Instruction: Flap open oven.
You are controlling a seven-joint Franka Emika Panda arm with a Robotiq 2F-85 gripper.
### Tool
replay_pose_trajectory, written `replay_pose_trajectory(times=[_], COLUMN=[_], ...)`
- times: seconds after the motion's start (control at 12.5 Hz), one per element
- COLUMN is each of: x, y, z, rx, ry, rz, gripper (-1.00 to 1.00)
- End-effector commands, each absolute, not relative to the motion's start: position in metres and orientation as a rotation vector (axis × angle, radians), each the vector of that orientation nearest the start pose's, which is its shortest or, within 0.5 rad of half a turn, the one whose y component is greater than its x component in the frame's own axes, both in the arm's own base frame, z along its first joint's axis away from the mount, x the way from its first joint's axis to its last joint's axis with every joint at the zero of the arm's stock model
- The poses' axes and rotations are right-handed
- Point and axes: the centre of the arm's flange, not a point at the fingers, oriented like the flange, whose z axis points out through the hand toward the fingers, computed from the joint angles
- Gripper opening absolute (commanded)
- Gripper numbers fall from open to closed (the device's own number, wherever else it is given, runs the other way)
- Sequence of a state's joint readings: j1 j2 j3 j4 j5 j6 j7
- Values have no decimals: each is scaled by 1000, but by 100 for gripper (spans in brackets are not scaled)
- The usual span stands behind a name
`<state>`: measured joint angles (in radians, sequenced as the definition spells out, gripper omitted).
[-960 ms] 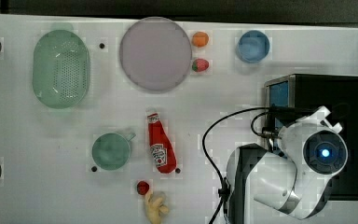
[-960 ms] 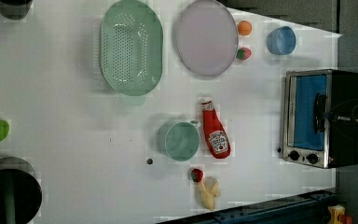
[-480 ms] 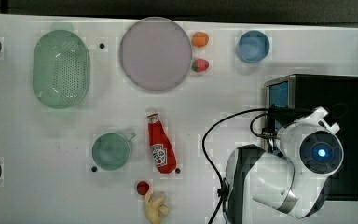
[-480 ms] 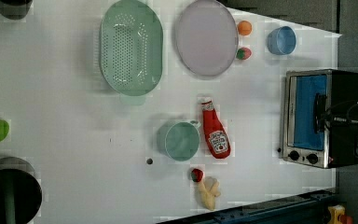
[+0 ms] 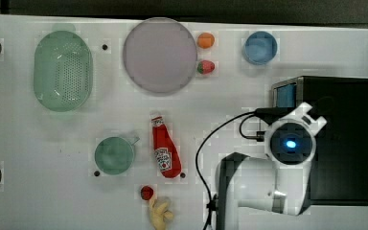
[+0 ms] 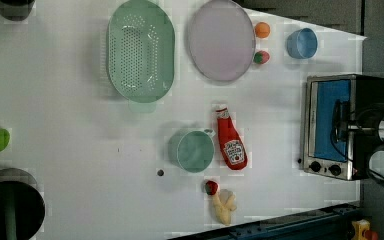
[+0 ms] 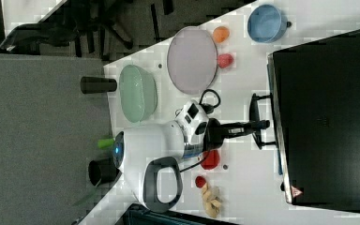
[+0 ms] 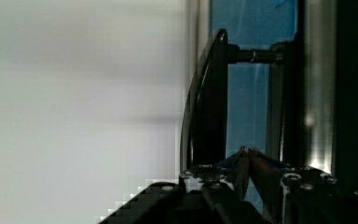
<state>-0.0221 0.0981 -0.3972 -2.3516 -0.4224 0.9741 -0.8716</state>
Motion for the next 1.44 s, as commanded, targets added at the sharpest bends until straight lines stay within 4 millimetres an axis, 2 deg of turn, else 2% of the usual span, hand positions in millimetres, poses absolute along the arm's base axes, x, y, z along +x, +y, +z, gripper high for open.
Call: replay_pose_trajectory(times=[0.08, 0.32, 0.48, 0.8, 1.12, 1.28, 1.44], x=[486, 489, 490, 493, 497, 501, 513], y=[-145, -114, -91, -49, -23, -17, -18], z=[281, 255, 230, 180, 138, 135, 154], rx=[-3474, -3536, -3566, -3692, -3748, -3748, -3735], ry=[5, -47, 4, -29, 75, 57, 121], rz=[-6, 47, 65, 97, 100, 88, 14], gripper=[-65, -65, -65, -65, -65, -65, -65])
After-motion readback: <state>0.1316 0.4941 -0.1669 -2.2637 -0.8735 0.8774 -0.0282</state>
